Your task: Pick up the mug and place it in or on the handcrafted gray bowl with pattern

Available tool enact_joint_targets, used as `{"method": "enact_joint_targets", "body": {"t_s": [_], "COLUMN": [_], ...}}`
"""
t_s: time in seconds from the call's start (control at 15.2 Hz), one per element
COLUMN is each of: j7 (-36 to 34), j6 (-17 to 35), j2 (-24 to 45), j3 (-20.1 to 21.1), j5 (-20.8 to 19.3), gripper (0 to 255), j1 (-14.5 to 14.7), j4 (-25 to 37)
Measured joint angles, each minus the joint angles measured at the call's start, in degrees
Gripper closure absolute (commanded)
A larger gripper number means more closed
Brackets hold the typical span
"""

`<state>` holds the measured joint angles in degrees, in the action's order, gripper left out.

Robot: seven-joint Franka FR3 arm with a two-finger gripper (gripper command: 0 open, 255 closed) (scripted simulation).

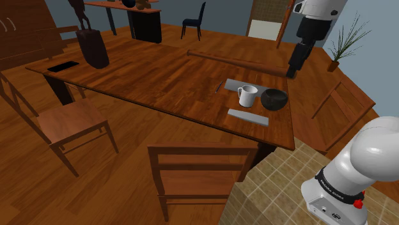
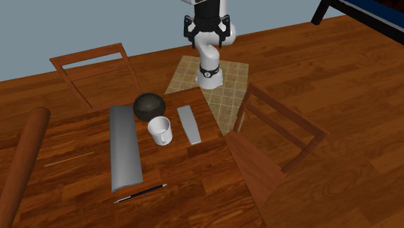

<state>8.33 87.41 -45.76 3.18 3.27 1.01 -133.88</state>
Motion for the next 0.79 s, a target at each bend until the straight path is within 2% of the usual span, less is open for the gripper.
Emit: {"method": "enact_joint_targets", "body": {"t_s": [0.2, 0.79], "j7": [0.84, 4.88], "j6": [2.14, 18.49], "j2": [1.00, 13.99], "j3": [-0.48, -2.51], "j5": [-0.60, -3.80], "gripper": [0, 0], "j1": [-0.23, -1.65], "j4": [-1.16, -3.85]}}
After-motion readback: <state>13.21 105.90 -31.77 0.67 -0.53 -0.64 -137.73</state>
